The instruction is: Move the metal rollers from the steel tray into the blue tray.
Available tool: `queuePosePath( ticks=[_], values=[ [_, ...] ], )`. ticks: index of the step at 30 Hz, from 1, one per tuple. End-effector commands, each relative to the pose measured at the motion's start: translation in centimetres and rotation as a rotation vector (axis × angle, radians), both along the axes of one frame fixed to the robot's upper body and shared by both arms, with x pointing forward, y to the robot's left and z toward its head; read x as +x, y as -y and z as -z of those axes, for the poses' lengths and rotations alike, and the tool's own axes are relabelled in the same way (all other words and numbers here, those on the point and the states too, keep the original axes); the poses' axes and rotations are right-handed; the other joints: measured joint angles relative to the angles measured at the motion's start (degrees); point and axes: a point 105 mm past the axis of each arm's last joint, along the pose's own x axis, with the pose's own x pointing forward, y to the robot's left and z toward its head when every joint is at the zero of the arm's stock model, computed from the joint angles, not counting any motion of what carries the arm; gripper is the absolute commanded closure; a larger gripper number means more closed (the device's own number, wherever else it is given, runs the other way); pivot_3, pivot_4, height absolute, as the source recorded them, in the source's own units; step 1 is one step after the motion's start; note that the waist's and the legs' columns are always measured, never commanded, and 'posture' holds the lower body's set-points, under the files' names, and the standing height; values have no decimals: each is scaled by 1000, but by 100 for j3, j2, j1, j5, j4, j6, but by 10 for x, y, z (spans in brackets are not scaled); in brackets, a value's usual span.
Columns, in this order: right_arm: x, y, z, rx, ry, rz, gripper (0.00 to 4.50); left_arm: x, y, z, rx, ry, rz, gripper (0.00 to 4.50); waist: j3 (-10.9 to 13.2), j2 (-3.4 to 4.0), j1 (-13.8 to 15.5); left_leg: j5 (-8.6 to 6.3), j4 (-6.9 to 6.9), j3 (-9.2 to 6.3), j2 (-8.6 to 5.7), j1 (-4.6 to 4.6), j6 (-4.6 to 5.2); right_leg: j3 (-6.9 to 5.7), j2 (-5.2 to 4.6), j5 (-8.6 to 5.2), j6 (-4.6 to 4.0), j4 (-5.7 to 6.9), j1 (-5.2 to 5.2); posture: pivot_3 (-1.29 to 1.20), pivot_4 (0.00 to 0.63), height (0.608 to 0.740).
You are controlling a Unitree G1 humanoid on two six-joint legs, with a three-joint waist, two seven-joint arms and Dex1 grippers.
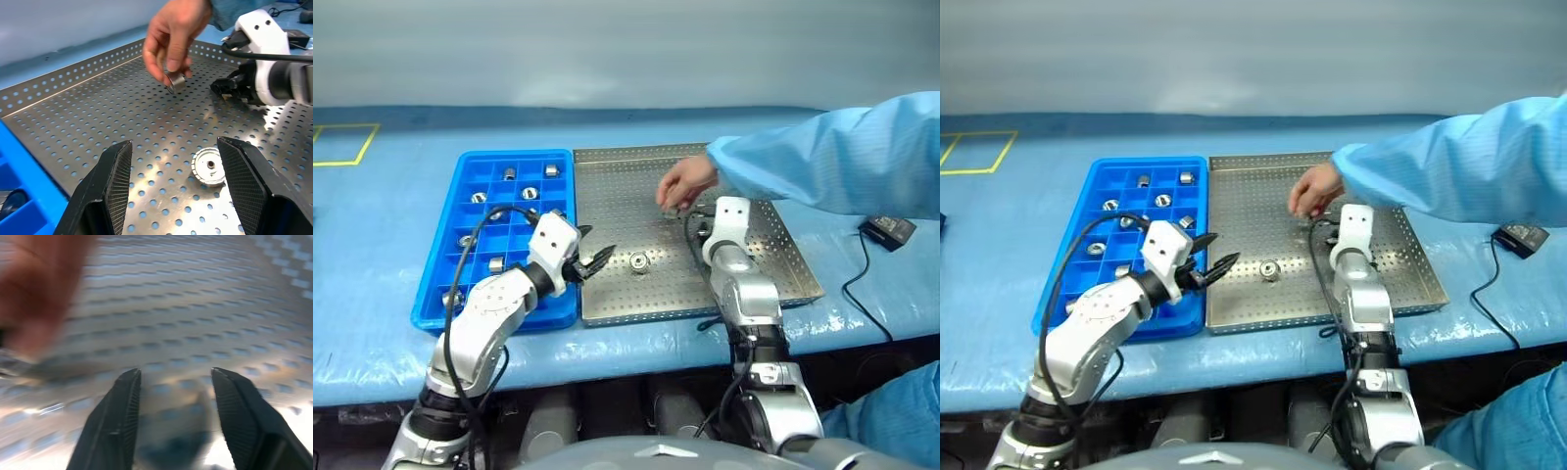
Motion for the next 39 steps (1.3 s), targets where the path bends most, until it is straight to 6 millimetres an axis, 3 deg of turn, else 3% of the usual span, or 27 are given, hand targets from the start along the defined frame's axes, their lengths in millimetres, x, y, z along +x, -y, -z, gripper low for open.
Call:
queuePosePath(
  ticks=[1,2,6,10,15,26,30,33,36,39],
  values=[
    [-18,-33,-32,10,29,-234,881,-2,-24,-13,25,49,-65,1500,0,0,19,0,-1,-2,0,-1,-1,-3,-1,-8,-13,0,-1,14,150,740],
    [-22,-37,-35,12,25,-267,562,-3,-29,-13,34,47,-76,1500,0,0,30,0,-1,-4,0,-1,-2,-5,-1,-8,-14,-1,0,11,150,740],
    [-39,-56,-48,33,28,-403,562,-4,-40,-12,56,43,-106,1500,-1,-3,83,0,3,-4,-6,-3,-2,-9,-12,-9,-14,-6,3,7,150,740],
    [-51,-72,-40,24,-23,-487,562,-4,-38,-13,54,44,-105,1500,-1,-4,92,0,5,0,-7,-4,-2,-9,-17,-8,-12,-8,4,10,150,740],
    [-54,-73,-18,-32,-87,-493,562,-4,-32,-12,51,41,-93,1500,-1,-4,94,0,5,1,-7,-4,-3,-11,-16,-8,-13,-7,2,19,150,740],
    [-54,-73,-9,-46,-107,-476,562,-6,-33,-9,55,32,-100,1500,-1,-5,106,0,5,2,-6,-3,-3,-11,-14,-8,-13,-6,1,25,150,740],
    [-51,-69,0,-70,-139,-453,1431,-5,-34,-10,57,37,-107,1500,-1,-5,108,0,5,2,-6,-4,-3,-11,-14,-8,-13,-6,2,27,150,740],
    [-52,-70,-1,-77,-138,-462,2353,-4,-35,-11,57,39,-109,1500,-1,-5,109,0,5,2,-6,-4,-3,-11,-14,-8,-13,-7,1,27,150,740],
    [-49,-70,-16,-61,-77,-463,2353,-4,-31,-11,46,40,-97,1500,-1,-5,109,0,5,2,-6,-4,-3,-11,-14,-8,-13,-6,1,28,150,740],
    [-51,-78,-44,26,25,-554,2353,-4,-22,-16,-7,51,-59,1500,1,-5,117,0,5,2,-7,-5,-3,-11,-14,-8,-12,-6,1,26,150,740]
  ],
)
